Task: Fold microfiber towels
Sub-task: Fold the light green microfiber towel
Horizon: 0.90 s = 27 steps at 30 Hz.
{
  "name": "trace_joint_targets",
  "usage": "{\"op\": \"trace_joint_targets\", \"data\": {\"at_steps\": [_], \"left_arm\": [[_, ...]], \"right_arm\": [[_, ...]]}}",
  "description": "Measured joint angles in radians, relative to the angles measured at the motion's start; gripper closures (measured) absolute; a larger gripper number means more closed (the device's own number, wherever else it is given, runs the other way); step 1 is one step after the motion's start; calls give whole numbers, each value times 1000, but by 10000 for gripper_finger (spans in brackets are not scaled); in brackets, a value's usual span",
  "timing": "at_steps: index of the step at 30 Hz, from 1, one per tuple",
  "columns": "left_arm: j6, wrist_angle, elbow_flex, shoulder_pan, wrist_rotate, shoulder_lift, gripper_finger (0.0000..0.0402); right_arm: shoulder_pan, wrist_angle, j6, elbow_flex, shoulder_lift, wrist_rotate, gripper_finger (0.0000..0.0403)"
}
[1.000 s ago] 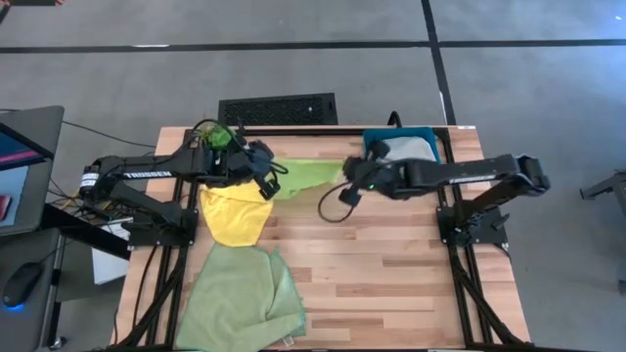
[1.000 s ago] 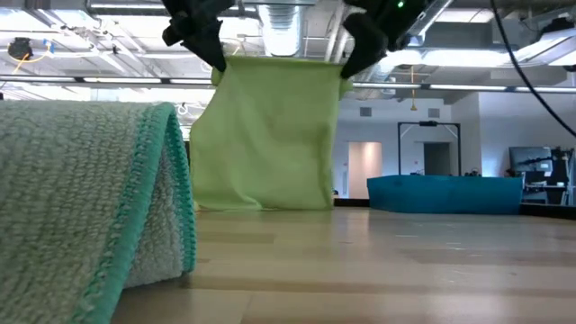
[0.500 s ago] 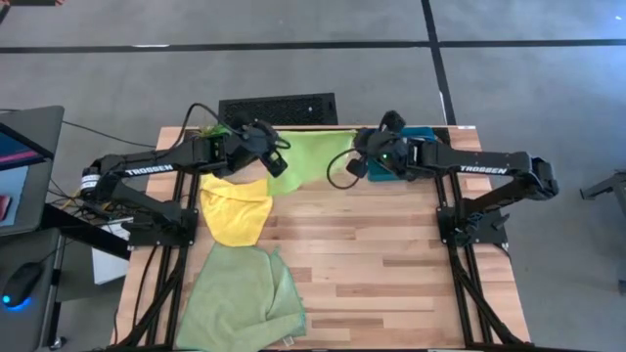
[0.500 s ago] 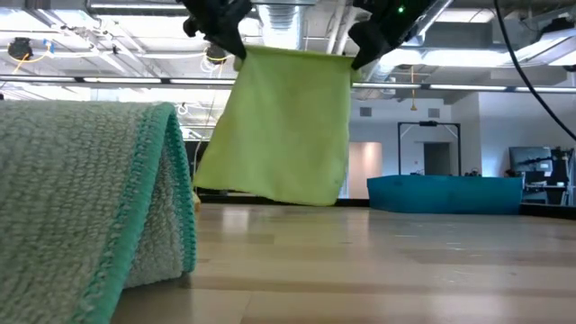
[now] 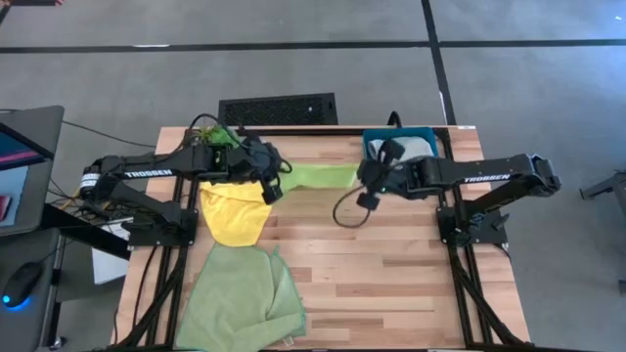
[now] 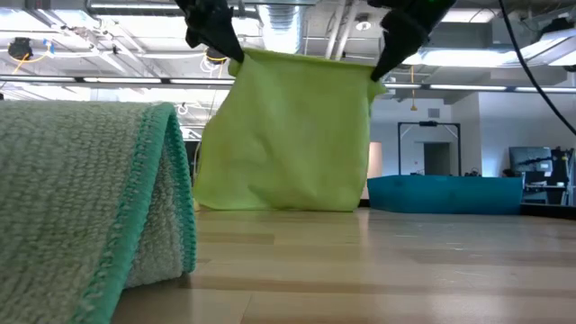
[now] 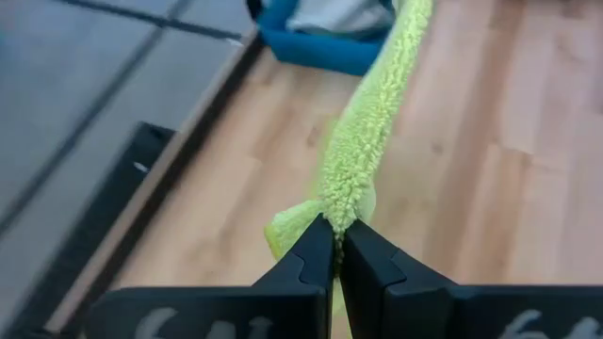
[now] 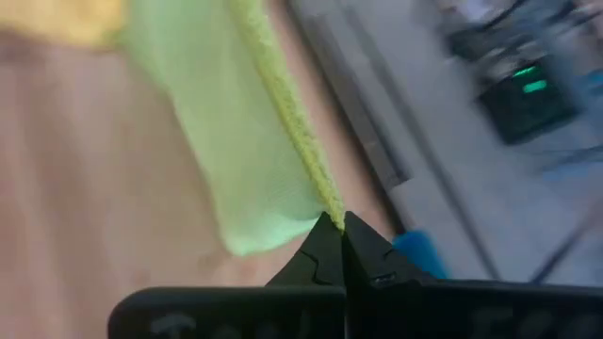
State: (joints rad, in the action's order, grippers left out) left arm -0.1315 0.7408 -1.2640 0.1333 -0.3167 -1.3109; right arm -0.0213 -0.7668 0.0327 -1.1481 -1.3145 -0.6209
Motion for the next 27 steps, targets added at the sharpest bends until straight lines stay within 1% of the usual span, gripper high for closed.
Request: {"op": "trace_joint_targets", "data": {"at_steps": [2,6,10,14,18,20,24,27], "left_arm": [[-45,19,0,-27,9,-1,401],[-118,60,7,-83,33,-1,401],[-198,49,63,-139,73,-1,401],[-292,1,144,-198,80,-1,401],[-366,-60,199,-258,151,2,401],[-399,-99,225,-287,186,-2,401],[-467,-132,264,-338,200,0,401],[-515,-132,296,-362,214,-1,401]], "right_arm": [[-29,-42,44,1,-2,45,401],[-84,-70,99,3,-18,157,400],[-129,-82,136,9,-32,247,399],[-169,-97,171,7,-49,282,399],[-198,-103,178,7,-72,372,399],[-211,-113,198,11,-82,401,399],[-229,-108,204,10,-128,444,399],[-234,-66,198,9,-172,489,399]]}}
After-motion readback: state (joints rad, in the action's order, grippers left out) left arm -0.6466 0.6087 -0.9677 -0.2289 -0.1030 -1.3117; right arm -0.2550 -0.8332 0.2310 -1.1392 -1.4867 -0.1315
